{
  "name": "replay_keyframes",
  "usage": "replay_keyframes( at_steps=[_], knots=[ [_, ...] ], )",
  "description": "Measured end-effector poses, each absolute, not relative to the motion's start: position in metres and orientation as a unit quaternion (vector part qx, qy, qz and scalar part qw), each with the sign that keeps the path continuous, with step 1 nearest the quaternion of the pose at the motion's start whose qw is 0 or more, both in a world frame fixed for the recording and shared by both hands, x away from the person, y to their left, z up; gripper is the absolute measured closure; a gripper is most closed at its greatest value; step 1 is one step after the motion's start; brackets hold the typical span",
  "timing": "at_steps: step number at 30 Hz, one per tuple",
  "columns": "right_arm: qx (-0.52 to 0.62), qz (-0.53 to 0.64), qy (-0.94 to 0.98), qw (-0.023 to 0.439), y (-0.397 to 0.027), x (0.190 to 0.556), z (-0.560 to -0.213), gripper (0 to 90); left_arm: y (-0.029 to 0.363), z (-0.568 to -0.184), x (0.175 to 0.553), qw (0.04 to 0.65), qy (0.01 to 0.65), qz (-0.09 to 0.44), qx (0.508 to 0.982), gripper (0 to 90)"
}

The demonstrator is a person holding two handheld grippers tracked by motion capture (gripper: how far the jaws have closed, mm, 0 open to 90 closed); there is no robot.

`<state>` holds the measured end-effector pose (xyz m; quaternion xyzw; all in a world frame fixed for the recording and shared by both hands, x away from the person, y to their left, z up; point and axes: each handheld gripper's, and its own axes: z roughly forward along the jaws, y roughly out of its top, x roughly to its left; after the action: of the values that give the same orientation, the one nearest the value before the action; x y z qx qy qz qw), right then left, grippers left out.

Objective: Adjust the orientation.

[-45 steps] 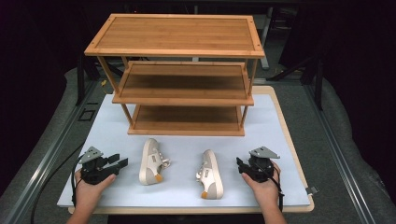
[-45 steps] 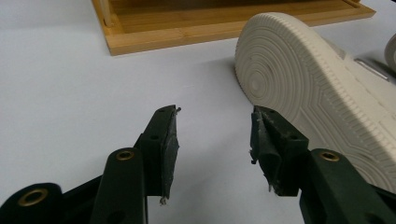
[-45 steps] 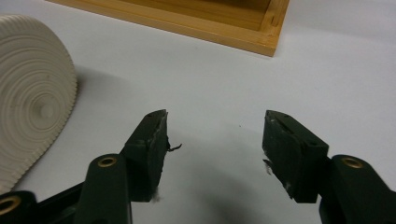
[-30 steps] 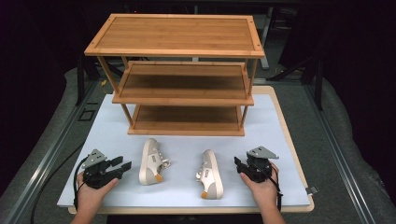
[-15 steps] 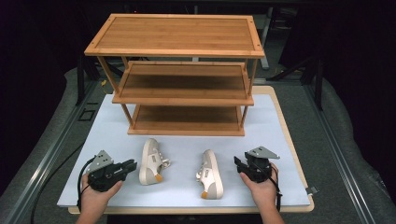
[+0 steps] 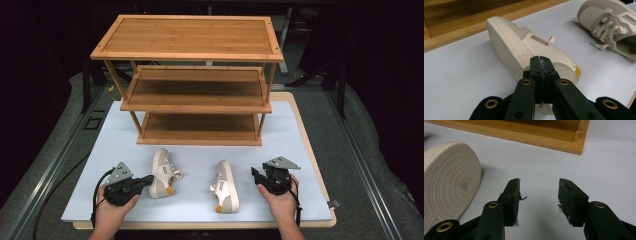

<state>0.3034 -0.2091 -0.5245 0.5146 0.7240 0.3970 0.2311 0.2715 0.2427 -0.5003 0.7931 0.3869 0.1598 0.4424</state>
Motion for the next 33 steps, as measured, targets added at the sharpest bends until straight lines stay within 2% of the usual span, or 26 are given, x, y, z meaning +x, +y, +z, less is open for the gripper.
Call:
replay_keyframes(
  at_steps=[20, 29, 33],
  knots=[
    [0.525, 0.406, 0.714, 0.224, -0.213, 0.303, -0.524, 51.2, 0.265, -0.503, 0.268, 0.418, 0.420, 0.177, 0.786, 89.7],
    [0.529, 0.404, 0.713, 0.221, -0.215, 0.302, -0.524, 51.3, 0.286, -0.520, 0.279, 0.346, 0.464, 0.181, 0.795, 89.6],
    [0.528, 0.403, 0.714, 0.221, -0.215, 0.302, -0.524, 54.1, 0.298, -0.515, 0.280, 0.372, 0.482, 0.182, 0.772, 89.6]
  ],
)
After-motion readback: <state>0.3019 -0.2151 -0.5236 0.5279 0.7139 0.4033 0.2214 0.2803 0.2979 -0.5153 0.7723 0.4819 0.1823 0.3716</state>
